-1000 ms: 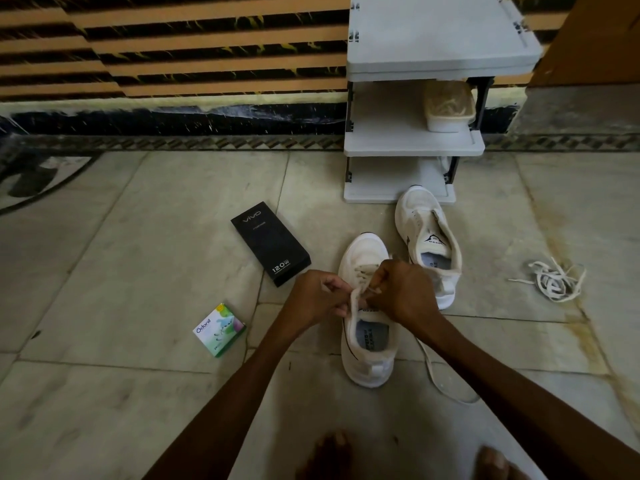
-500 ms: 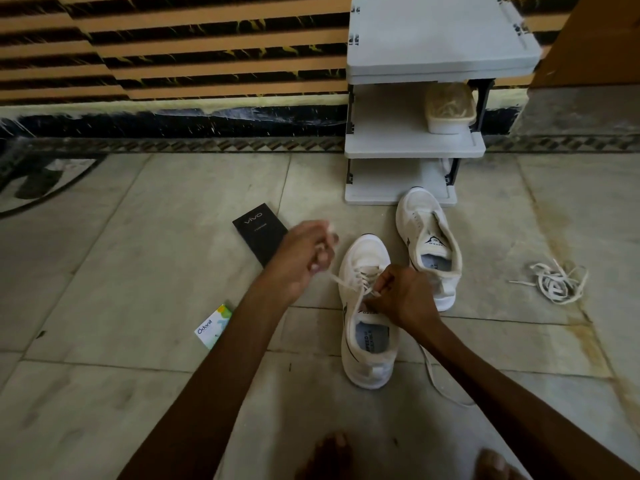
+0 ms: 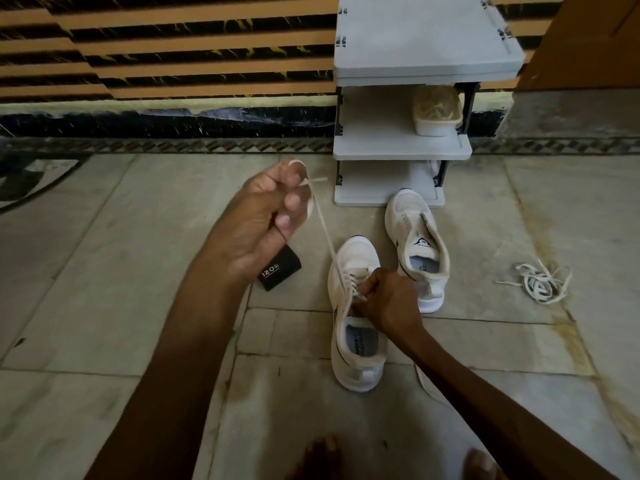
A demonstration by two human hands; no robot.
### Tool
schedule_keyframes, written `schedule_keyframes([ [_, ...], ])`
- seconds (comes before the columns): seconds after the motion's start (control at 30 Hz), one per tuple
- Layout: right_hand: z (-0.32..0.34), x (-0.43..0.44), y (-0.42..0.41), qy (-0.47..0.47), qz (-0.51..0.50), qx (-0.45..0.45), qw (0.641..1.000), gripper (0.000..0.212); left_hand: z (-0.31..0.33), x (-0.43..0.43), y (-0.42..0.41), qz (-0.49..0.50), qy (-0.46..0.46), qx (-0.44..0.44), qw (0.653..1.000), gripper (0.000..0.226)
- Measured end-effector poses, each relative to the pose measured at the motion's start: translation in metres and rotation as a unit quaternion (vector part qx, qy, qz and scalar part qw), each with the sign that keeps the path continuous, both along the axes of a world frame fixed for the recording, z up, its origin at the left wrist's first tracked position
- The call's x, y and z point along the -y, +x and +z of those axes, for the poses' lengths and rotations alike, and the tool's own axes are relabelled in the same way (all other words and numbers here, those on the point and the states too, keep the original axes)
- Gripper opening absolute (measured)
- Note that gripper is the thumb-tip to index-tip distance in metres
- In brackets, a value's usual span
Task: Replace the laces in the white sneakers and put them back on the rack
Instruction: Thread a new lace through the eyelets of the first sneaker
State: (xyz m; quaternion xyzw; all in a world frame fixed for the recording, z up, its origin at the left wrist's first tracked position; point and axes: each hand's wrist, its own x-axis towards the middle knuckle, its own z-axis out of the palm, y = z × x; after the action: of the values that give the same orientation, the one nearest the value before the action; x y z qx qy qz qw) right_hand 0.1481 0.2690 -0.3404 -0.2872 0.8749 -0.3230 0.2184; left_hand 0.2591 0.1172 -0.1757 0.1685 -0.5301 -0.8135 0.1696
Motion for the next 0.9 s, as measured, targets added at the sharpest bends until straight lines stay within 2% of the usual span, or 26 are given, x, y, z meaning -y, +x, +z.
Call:
schedule_keyframes([
  [0.1,-0.001,-0.001,0.001,0.002,0.002,-0.006,1.000,0.032,0.008,-0.006,0.000,-0.030,-0.043,-0.006,0.999,0.029],
  [0.17,0.002,-0.002,-0.002,0.013,0.012,-0.010,1.000,0.032,0.005,-0.013,-0.002,-0.029,-0.128,0.076,0.988,0.023],
  [0.23,0.009,-0.005,-0.007,0.030,0.022,-0.007,0.999,0.032,-0.005,-0.014,-0.004,-0.014,-0.294,0.202,0.934,0.013],
  [0.3,0.017,-0.011,-0.013,0.053,0.028,0.016,0.998,0.027,-0.021,-0.015,-0.007,0.025,-0.387,0.294,0.873,0.015],
  [0.37,0.023,-0.018,-0.017,0.056,0.028,0.054,0.997,0.020,-0.041,-0.022,-0.008,0.043,-0.398,0.333,0.853,0.026],
  [0.4,0.024,-0.022,-0.018,0.050,0.026,0.072,0.996,0.017,-0.051,-0.027,-0.009,0.034,-0.388,0.342,0.855,0.025],
  [0.5,0.025,-0.027,-0.021,0.030,0.022,0.119,0.992,0.013,-0.082,-0.042,-0.011,-0.027,-0.352,0.375,0.857,0.003],
  [0.6,0.024,-0.032,-0.024,-0.013,0.014,0.186,0.982,0.012,-0.108,-0.057,-0.014,-0.057,-0.332,0.393,0.856,0.009],
  [0.67,0.023,-0.037,-0.025,-0.049,-0.005,0.238,0.970,0.011,-0.117,-0.066,-0.016,-0.035,-0.368,0.389,0.843,0.010],
  [0.77,0.020,-0.042,-0.028,-0.081,-0.035,0.308,0.947,0.013,-0.120,-0.076,-0.017,-0.008,-0.482,0.387,0.786,0.008],
  [0.83,0.020,-0.044,-0.028,-0.090,-0.038,0.329,0.939,0.015,-0.123,-0.080,-0.019,-0.002,-0.512,0.397,0.762,0.014],
  [0.9,0.020,-0.044,-0.028,-0.096,-0.040,0.337,0.936,0.016,-0.128,-0.080,-0.020,0.001,-0.515,0.404,0.756,0.018],
])
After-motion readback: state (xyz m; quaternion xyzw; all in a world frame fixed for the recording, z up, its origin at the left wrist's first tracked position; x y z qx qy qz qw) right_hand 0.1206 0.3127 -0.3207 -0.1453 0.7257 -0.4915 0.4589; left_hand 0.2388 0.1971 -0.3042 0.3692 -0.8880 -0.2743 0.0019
